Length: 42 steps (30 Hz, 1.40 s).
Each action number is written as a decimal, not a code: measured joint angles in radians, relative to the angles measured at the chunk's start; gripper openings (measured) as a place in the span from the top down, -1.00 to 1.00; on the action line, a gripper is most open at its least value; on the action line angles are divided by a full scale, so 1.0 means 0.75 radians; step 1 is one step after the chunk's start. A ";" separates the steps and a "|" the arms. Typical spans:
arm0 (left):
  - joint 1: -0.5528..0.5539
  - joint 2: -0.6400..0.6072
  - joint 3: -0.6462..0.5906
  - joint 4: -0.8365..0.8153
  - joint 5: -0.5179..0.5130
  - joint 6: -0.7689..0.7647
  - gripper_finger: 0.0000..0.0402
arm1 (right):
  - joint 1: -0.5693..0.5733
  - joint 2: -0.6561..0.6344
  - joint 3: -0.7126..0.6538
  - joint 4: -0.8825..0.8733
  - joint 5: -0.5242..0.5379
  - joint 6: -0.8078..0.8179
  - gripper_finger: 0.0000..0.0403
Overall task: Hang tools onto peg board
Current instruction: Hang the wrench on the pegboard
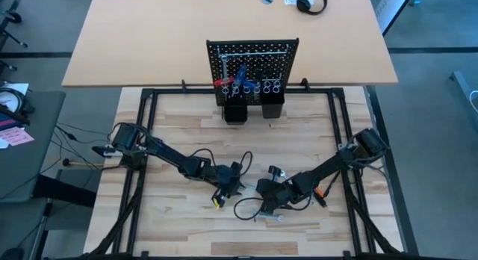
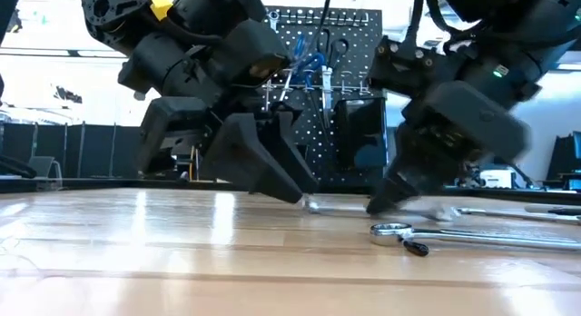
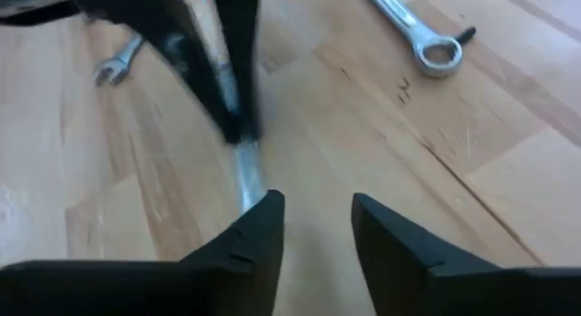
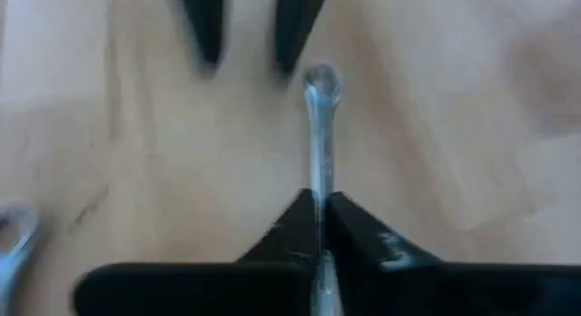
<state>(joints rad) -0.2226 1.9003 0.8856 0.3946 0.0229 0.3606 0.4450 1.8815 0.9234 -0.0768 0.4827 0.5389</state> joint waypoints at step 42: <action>0.046 -0.001 0.002 -0.006 -0.107 -0.103 0.95 | -0.001 -0.082 0.004 0.088 0.056 -0.085 0.94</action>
<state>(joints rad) -0.1883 1.8996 0.8871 0.3901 -0.0574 0.2833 0.4446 1.8202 0.9264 -0.0105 0.5243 0.4752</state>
